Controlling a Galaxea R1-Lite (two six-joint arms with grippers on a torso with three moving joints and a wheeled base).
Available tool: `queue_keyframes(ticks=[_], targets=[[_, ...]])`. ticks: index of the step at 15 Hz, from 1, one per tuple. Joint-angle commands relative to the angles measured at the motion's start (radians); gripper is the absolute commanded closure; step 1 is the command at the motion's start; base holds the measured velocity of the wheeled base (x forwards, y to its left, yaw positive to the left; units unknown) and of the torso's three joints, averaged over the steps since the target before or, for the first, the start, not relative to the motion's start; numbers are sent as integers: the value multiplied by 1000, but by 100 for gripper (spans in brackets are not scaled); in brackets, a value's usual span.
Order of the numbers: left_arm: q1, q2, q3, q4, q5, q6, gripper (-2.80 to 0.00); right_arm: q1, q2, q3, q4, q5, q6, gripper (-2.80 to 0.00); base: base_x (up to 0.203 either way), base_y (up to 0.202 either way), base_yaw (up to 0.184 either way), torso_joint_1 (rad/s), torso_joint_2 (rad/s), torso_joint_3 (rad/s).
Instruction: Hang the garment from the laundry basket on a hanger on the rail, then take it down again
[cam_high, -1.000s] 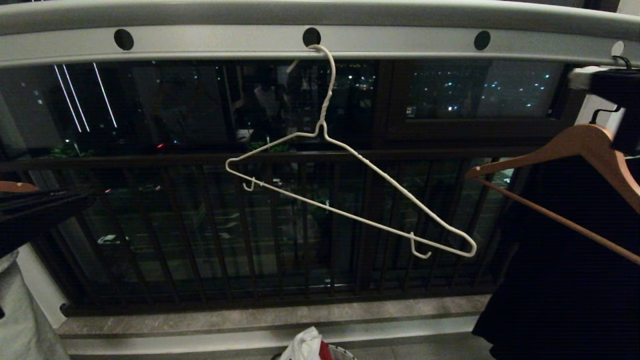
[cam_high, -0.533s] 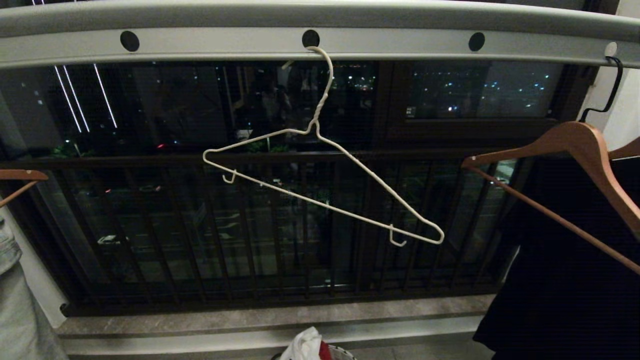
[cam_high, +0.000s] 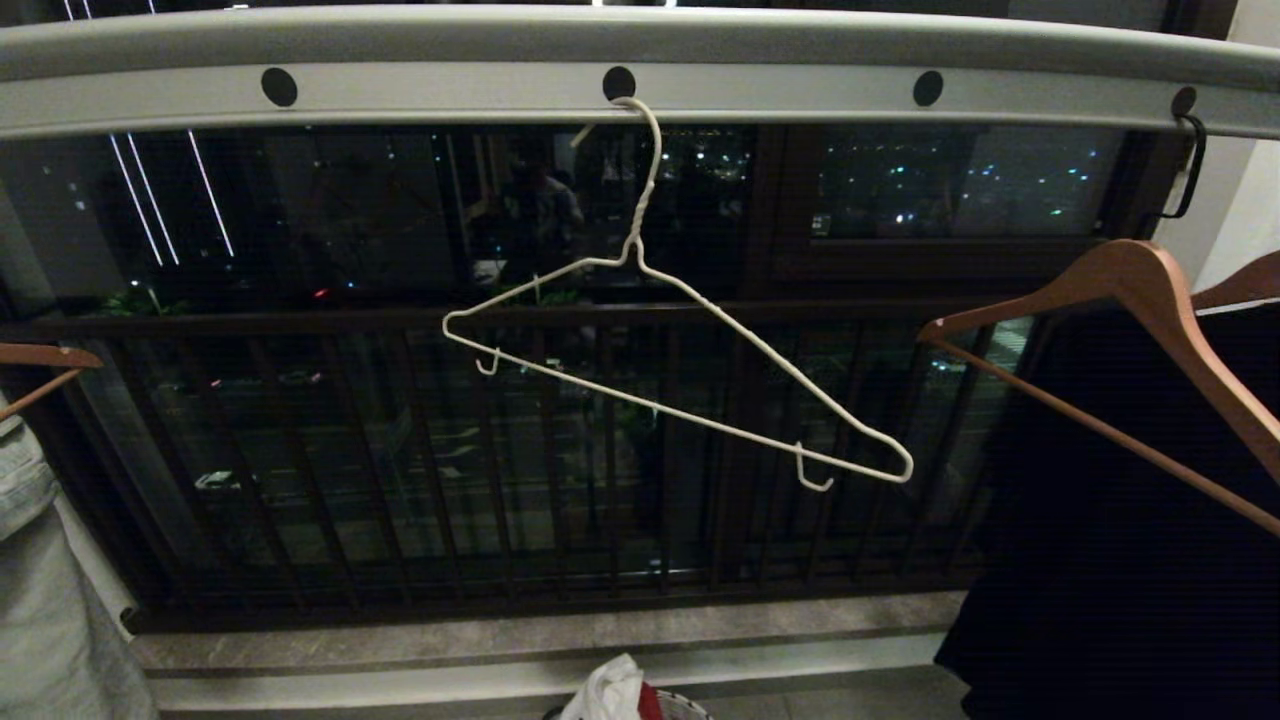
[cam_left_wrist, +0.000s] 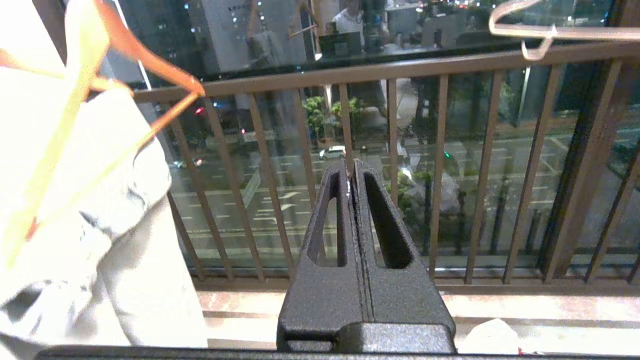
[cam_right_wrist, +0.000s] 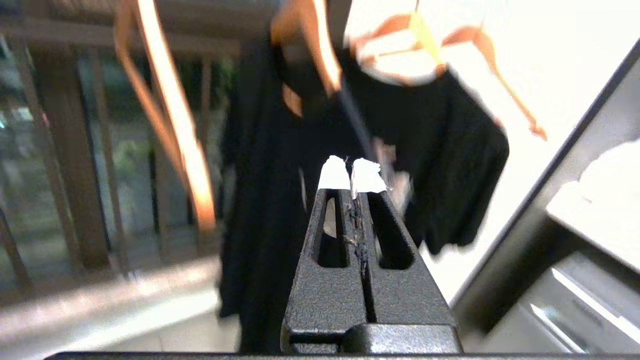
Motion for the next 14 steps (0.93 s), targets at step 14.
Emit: queue_keyframes(ticks=[14], targets=[[6,-166,394,-41,-194,14,0,-29,-322,707,-282,493,177,0,0,0,0,0,0,0]])
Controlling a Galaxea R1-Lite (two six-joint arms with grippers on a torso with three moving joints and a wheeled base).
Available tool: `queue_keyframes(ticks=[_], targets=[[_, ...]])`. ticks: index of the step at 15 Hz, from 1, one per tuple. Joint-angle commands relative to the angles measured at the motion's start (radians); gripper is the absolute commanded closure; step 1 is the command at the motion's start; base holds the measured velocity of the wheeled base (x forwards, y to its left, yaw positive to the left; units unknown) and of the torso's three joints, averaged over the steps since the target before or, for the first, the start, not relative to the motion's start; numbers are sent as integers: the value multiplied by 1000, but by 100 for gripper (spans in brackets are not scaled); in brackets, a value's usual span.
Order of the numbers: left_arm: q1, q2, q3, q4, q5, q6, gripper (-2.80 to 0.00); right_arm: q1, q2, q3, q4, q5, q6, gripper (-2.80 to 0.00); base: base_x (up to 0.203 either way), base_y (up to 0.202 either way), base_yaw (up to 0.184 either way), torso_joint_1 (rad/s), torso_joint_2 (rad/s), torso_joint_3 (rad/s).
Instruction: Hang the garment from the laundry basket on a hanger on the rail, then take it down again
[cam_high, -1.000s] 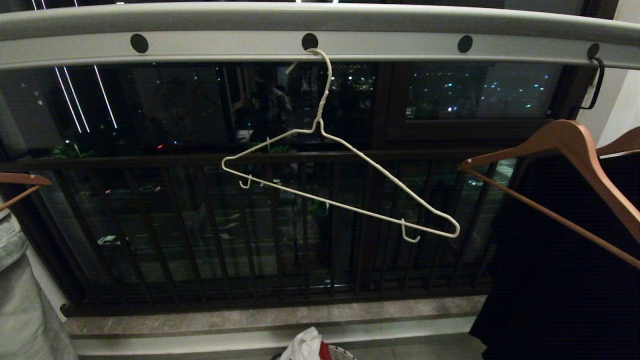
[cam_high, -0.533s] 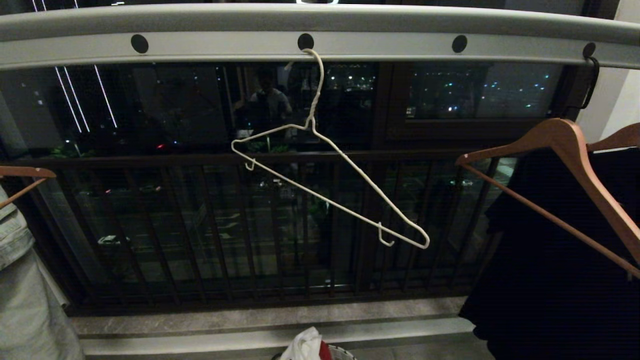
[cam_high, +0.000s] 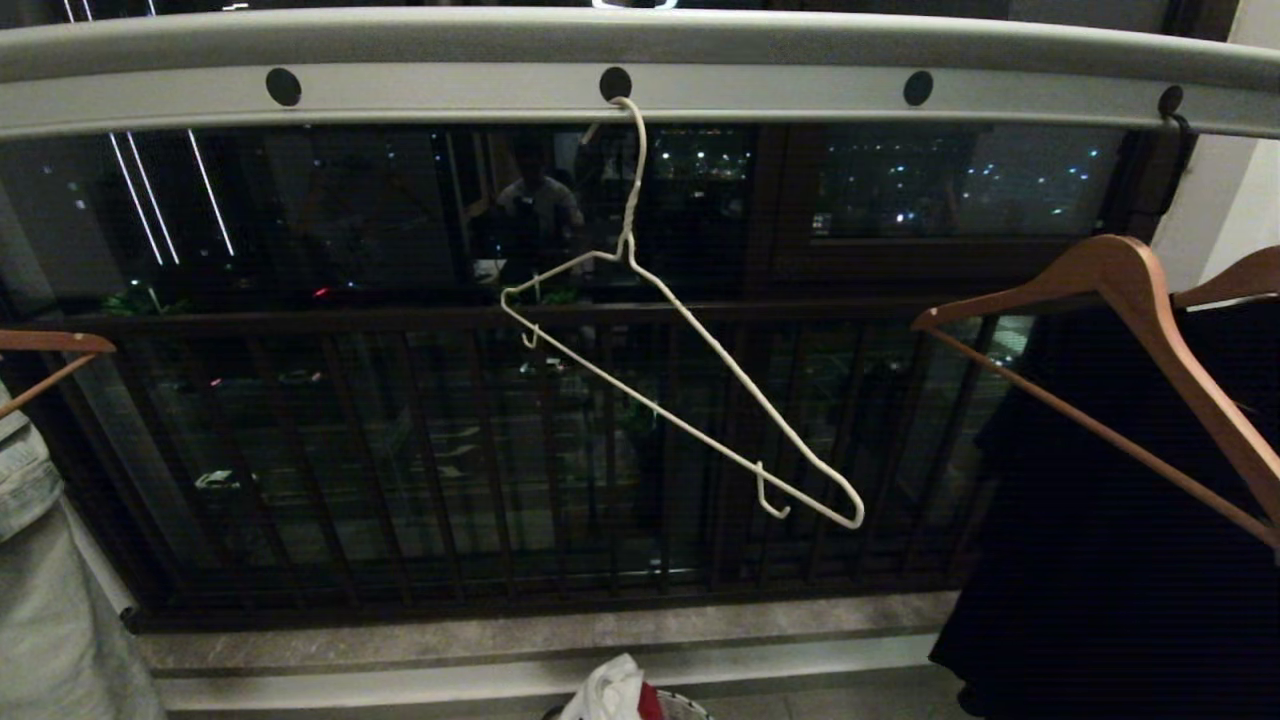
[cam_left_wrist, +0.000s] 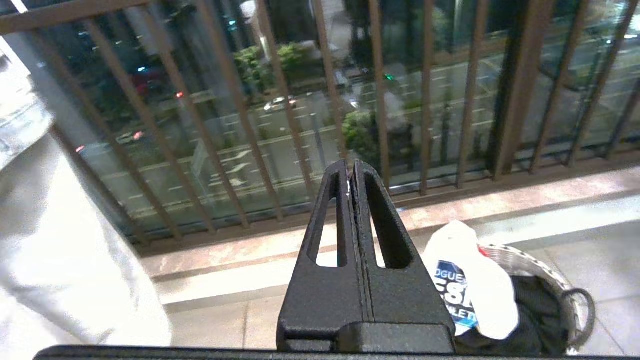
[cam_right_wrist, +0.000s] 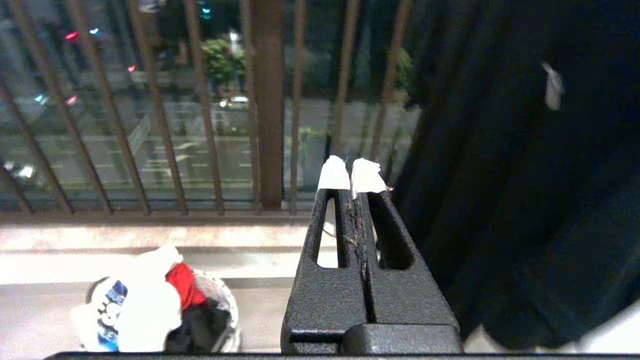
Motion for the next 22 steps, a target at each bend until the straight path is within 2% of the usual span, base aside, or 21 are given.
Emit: queue_keyframes(ticks=[1,5,7,10,22], targets=[[0,-1,9,1,0,-3,0,1,2,44,-25,25,-37,0,0,0,0,0,0,0],[0,-1,9,0,6,-59,0,1,2,45,-31,40,-38,0,0,0,0,0,0,0],[0,-1,10,0,5,-67,0,1,2,46,-34,40,-29,0,0,0,0,0,0,0],[0,-1,10,0,18,-131,0,1,2,45,-34,37,-7,0,0,0,0,0,0,0],[0,-1,10,0,22,-133,0,1,2,45,-34,37,-7,0,0,0,0,0,0,0]])
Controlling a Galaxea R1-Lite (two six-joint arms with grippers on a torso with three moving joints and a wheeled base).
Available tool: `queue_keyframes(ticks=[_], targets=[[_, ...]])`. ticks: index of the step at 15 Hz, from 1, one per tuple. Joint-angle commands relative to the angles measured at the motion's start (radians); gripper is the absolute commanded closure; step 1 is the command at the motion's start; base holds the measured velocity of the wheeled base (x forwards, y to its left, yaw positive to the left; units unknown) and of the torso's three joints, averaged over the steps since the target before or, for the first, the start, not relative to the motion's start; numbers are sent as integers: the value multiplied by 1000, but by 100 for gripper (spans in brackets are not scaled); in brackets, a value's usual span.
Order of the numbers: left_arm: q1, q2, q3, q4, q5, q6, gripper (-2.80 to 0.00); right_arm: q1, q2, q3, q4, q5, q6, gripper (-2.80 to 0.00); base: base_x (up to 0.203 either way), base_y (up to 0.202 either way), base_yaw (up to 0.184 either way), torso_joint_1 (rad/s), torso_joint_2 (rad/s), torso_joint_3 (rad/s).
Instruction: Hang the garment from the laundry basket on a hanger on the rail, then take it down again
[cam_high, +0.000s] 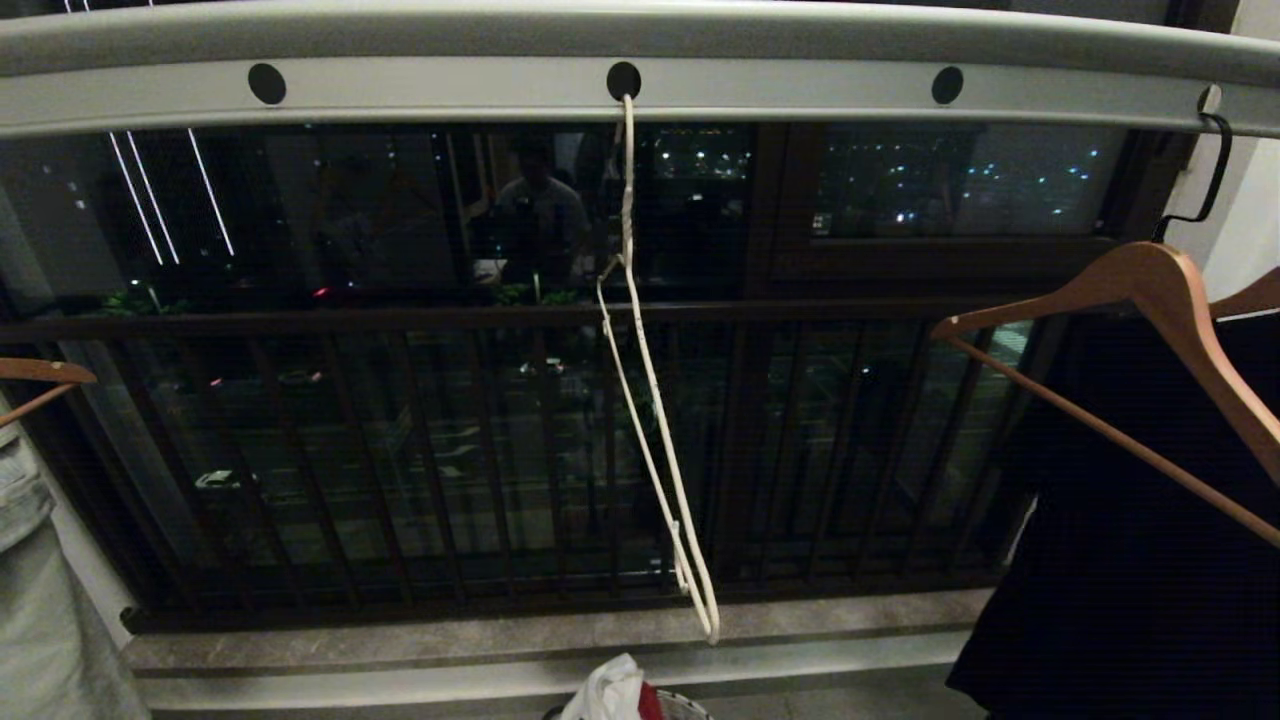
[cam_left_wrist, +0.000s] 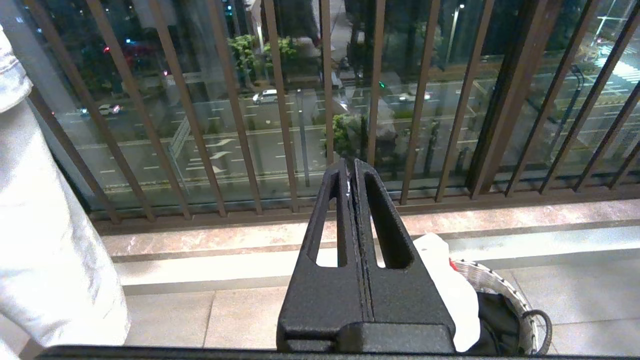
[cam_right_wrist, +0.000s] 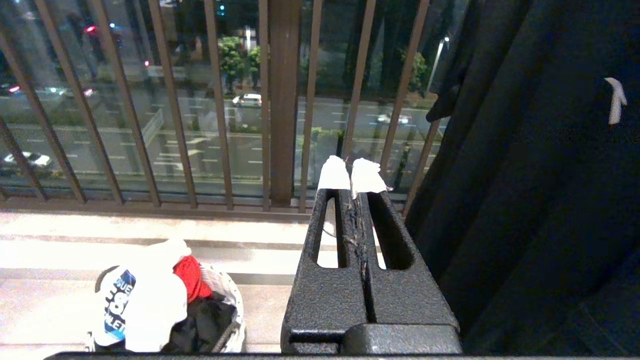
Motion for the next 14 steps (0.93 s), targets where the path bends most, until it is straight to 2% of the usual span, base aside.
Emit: queue_keyframes(ticks=[1,14], targets=[[0,0,0,1,0,0,0,0,2,0,0,0,-1,0,0,0,0,0,0,0],[0,0,0,1,0,0,0,0,2,0,0,0,1,0,0,0,0,0,0,0]])
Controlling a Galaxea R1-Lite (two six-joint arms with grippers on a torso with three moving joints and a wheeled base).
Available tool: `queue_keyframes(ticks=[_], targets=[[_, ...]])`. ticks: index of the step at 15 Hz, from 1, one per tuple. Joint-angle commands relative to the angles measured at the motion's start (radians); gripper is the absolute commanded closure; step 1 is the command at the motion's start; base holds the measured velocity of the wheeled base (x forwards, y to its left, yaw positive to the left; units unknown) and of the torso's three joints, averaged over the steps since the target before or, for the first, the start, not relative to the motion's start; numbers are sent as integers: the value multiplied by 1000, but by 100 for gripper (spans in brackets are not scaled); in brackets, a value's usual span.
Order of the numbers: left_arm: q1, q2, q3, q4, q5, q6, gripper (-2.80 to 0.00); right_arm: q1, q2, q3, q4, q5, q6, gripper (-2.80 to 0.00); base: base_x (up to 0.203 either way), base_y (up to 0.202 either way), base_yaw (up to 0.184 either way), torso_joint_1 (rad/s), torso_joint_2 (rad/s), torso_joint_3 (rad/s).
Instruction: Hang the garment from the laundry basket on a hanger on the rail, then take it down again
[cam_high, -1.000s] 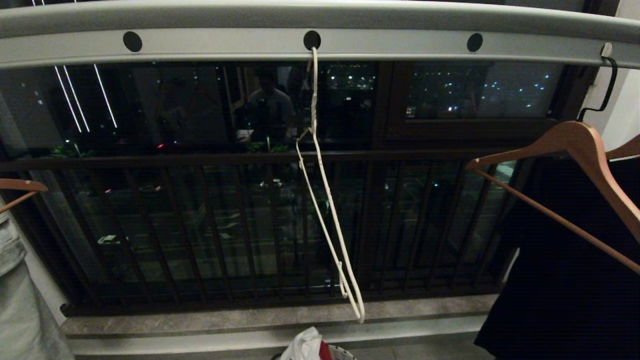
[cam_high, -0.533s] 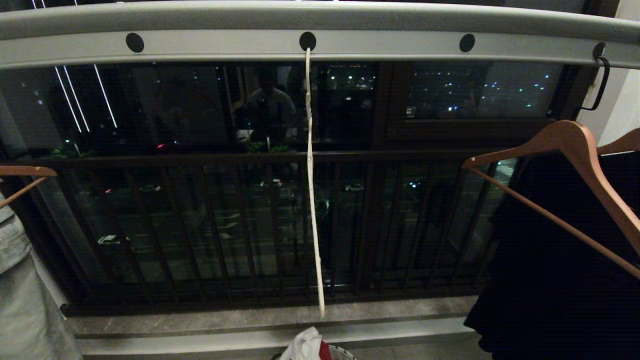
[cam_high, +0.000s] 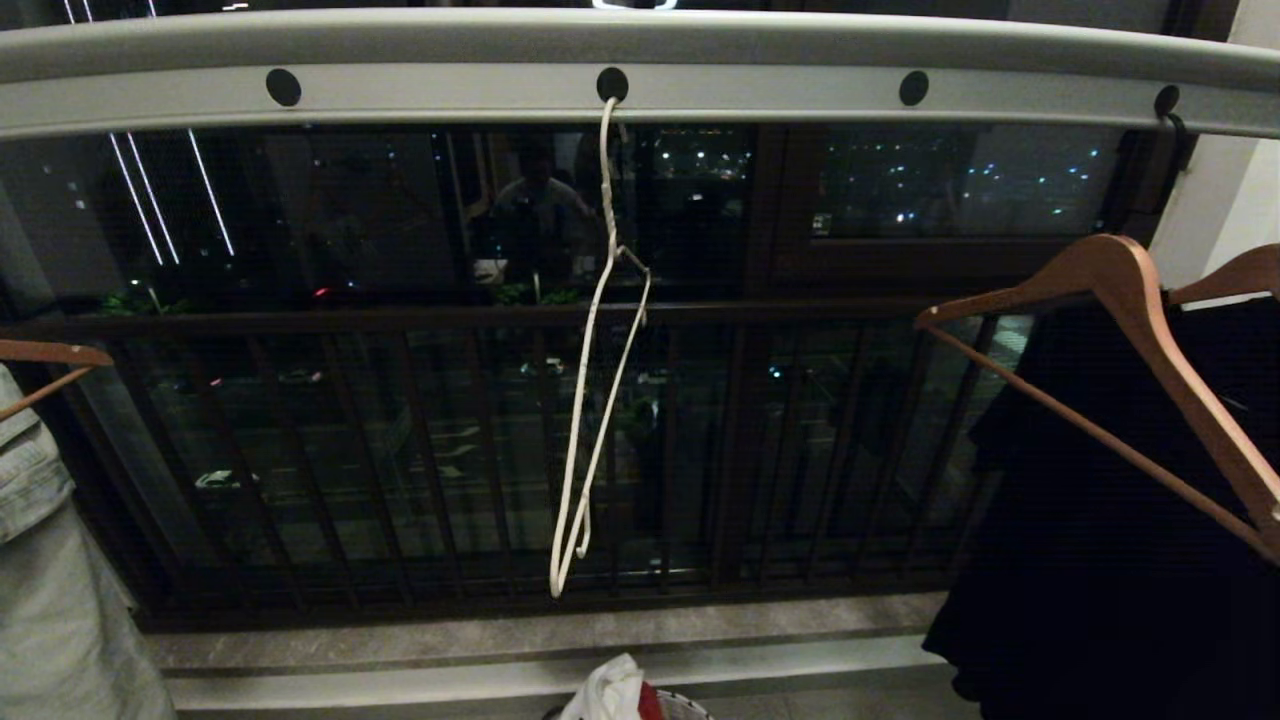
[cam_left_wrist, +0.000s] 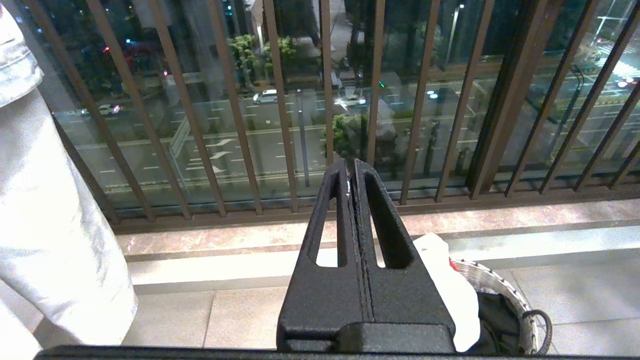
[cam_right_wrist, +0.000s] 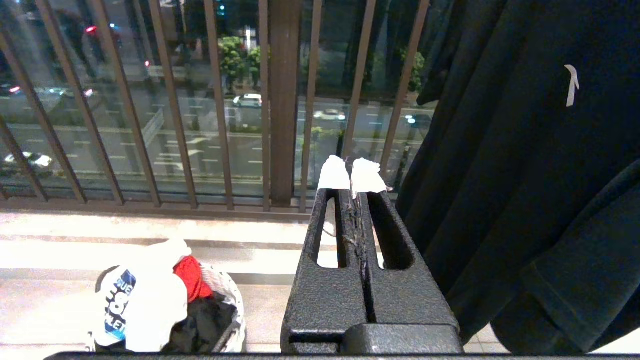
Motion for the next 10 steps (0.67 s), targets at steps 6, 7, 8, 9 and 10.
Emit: queue_keyframes(ticks=[6,7,8,9,10], targets=[[0,0,0,0,0,0,0,0,2,0,0,0,-1,0,0,0,0,0,0,0],[0,0,0,0,0,0,0,2,2,0,0,0,-1,0,0,0,0,0,0,0],[0,0,0,0,0,0,0,2,2,0,0,0,-2,0,0,0,0,0,0,0],[0,0,0,0,0,0,0,0,2,0,0,0,-2,0,0,0,0,0,0,0],[0,0,0,0,0,0,0,0,2,1,0,0,-2,0,0,0,0,0,0,0]])
